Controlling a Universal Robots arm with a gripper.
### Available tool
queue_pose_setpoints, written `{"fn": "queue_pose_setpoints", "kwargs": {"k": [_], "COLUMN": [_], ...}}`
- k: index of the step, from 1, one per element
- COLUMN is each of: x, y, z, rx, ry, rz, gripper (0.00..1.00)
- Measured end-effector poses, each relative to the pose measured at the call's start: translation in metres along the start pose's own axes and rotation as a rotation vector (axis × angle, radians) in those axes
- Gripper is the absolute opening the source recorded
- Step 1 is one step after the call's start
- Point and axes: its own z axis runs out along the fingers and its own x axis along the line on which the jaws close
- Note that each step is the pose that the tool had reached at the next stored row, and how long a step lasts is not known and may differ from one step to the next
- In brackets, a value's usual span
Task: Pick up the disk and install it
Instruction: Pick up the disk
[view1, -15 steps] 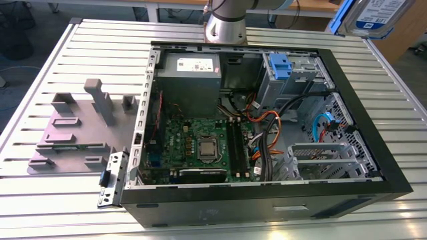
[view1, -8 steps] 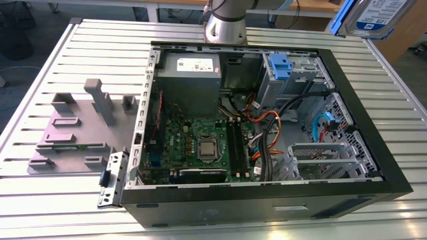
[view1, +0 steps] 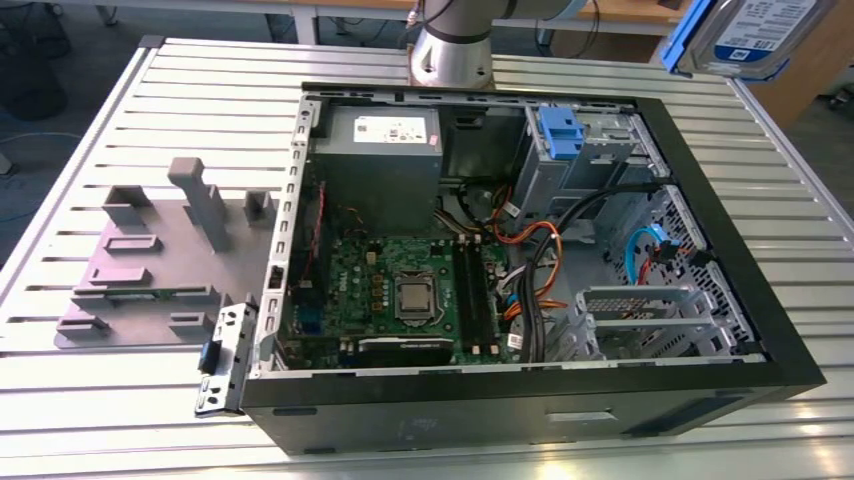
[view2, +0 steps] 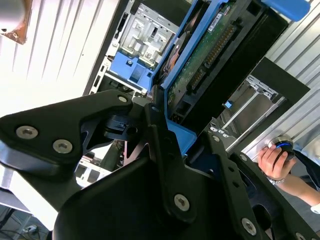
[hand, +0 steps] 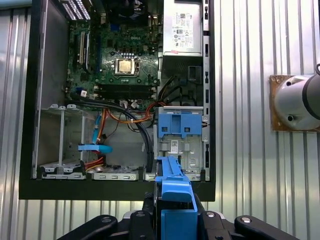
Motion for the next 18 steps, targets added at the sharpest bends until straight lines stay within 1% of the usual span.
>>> {"fn": "queue_pose_setpoints", "kwargs": {"k": [18], "x": [0.0048], "y": [-0.0001], "z": [0.0004], "rx": [0.0000], "ry": [0.0001], "rz": [0.000], "gripper": [0.37]}}
